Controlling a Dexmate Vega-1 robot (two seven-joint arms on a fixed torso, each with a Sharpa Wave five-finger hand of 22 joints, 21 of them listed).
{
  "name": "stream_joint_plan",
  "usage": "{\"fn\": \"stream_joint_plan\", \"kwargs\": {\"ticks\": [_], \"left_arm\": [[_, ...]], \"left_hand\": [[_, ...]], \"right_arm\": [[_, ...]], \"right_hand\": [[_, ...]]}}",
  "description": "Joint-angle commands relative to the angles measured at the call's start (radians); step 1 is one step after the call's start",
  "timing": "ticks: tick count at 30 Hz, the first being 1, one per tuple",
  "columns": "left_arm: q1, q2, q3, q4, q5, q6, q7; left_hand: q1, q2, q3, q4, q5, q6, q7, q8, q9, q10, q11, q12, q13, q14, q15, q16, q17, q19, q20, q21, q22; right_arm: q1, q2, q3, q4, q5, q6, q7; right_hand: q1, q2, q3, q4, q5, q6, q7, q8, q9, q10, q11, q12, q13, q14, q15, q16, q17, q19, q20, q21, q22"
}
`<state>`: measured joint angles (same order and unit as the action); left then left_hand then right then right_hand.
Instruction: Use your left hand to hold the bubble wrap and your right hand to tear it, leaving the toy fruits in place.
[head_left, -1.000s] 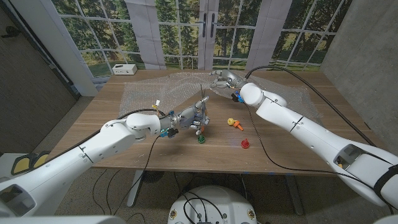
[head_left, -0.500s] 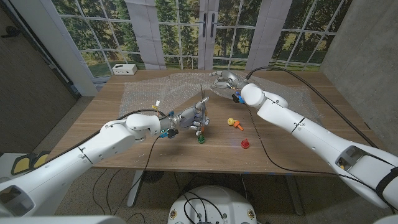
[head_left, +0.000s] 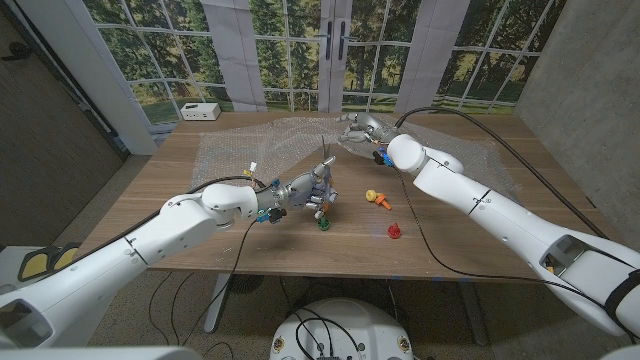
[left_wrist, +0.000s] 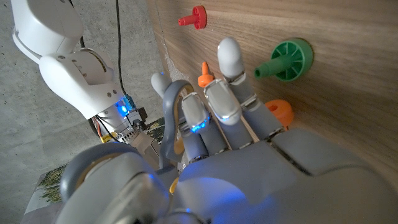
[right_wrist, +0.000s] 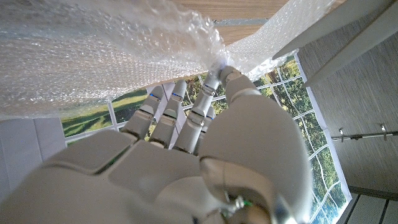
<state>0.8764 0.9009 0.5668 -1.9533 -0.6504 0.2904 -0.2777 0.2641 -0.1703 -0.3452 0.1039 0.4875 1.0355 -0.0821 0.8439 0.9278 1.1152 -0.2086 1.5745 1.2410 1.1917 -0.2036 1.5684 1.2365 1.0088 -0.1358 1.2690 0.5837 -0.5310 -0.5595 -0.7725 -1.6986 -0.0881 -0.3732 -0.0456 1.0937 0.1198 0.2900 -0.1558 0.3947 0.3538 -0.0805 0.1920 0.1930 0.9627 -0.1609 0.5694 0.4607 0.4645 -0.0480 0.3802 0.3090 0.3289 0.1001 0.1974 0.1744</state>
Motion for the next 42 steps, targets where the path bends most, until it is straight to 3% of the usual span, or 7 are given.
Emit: {"fn": "stream_joint_plan", "kwargs": {"ticks": [1,11,13,18,20,42], "left_arm": [[0.000,0.000,0.004,0.008,0.003,-0.007,-0.011],[-0.001,-0.001,0.008,0.011,0.007,-0.009,-0.017],[-0.002,-0.001,0.009,0.010,0.008,-0.008,-0.017],[-0.002,-0.002,0.008,0.009,0.006,-0.006,-0.015],[0.000,-0.002,0.006,0.007,0.006,-0.005,-0.010],[-0.011,-0.006,0.012,0.006,0.013,0.001,-0.013]], "left_hand": [[0.010,0.002,-0.007,0.012,-0.005,-0.001,0.006,0.344,0.108,-0.002,0.000,0.004,0.003,0.005,0.002,0.002,0.001,-0.004,-0.002,0.009,0.000],[0.012,0.002,-0.006,0.016,-0.006,-0.005,0.004,0.355,0.124,-0.003,0.001,0.003,0.003,0.005,0.002,0.002,0.001,-0.005,-0.002,0.009,-0.001],[0.013,0.002,-0.007,0.017,-0.006,0.005,0.006,0.339,0.093,-0.004,0.001,0.003,0.002,0.005,0.002,0.002,0.001,-0.004,-0.001,0.011,0.000],[0.015,0.001,-0.007,0.019,-0.007,0.000,0.003,0.351,0.113,-0.004,0.001,0.003,0.003,0.005,0.002,0.002,0.001,-0.006,-0.001,0.012,0.002],[0.015,0.001,-0.007,0.020,-0.007,0.004,0.003,0.339,0.090,-0.004,0.001,0.004,0.003,0.004,0.002,0.002,0.001,-0.005,-0.003,0.010,-0.003],[0.015,0.001,-0.007,0.026,-0.008,-0.006,0.004,0.355,0.116,-0.004,0.001,0.004,0.002,0.004,0.002,0.002,0.001,-0.007,-0.002,0.015,0.001]], "right_arm": [[-0.008,-0.003,0.005,-0.015,0.002,0.012,-0.003],[-0.012,-0.004,0.010,-0.017,0.005,0.011,-0.003],[-0.010,-0.003,0.009,-0.018,0.001,0.010,-0.006],[-0.011,-0.005,0.011,-0.019,0.006,0.018,-0.001],[-0.012,-0.007,0.010,-0.019,0.006,0.018,0.002],[-0.052,-0.034,0.039,-0.043,0.026,0.038,-0.012]], "right_hand": [[0.013,0.003,0.005,-0.002,0.005,0.008,-0.003,0.002,0.004,0.012,-0.014,0.006,0.000,0.010,-0.163,-0.003,0.003,0.005,0.002,0.003,0.001],[0.012,0.003,0.005,-0.002,0.008,0.008,-0.003,0.001,0.004,0.010,-0.013,0.010,0.001,0.011,-0.162,-0.005,0.004,0.004,0.003,0.003,0.001],[0.012,0.002,0.005,-0.002,0.008,0.008,-0.004,0.001,0.004,0.009,-0.015,0.011,0.001,0.011,-0.161,-0.006,0.005,0.004,0.002,0.003,0.001],[0.012,0.003,0.005,-0.002,0.009,0.008,-0.004,0.001,0.004,0.010,-0.013,0.013,0.001,0.011,-0.162,-0.006,0.007,0.004,0.002,0.003,0.002],[0.012,0.004,0.005,-0.001,0.009,0.008,-0.005,0.001,0.004,0.008,-0.015,0.013,0.001,0.010,-0.160,-0.006,0.007,0.003,0.001,0.003,0.002],[0.014,0.000,0.001,-0.002,0.014,0.012,-0.007,0.001,0.004,0.012,-0.017,0.018,-0.012,0.012,-0.166,-0.010,0.013,0.002,0.001,0.002,0.001]]}}
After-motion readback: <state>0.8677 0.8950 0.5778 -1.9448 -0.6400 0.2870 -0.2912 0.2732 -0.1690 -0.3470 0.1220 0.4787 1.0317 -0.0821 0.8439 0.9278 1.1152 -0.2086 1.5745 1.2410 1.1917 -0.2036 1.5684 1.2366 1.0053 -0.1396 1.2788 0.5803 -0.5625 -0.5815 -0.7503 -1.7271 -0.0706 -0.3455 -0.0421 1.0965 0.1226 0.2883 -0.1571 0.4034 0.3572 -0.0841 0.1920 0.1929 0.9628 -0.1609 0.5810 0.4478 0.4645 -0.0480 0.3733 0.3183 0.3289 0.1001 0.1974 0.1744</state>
